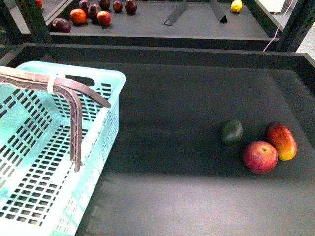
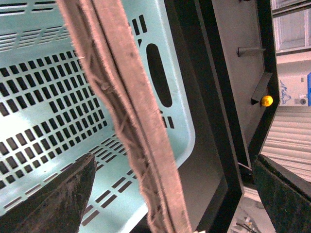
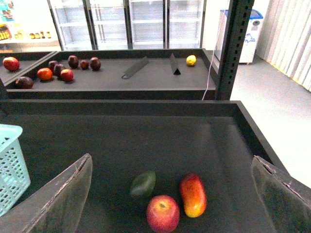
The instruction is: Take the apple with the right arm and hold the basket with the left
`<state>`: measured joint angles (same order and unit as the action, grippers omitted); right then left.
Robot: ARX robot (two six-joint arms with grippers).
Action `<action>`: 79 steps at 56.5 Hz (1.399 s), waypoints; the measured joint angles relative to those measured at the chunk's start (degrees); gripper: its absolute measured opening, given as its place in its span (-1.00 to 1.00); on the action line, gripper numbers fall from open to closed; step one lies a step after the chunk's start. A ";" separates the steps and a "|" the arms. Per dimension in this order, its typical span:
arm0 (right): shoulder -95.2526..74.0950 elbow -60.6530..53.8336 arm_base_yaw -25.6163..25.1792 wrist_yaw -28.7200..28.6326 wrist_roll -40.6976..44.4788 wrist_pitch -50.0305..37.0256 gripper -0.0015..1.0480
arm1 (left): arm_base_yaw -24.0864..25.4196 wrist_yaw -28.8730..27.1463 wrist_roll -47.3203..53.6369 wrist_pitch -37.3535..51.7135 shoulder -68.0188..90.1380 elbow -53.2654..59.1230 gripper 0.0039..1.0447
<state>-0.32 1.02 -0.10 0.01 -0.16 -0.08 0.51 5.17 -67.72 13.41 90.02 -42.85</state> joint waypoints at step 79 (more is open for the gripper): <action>0.00 0.00 0.00 0.00 0.00 0.00 0.83 | -4.94 -0.61 -3.74 -18.25 -3.13 -9.49 -0.69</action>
<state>-0.32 1.02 -0.10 0.01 -0.16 -0.08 -4.43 4.56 -71.46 -4.84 86.89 -52.34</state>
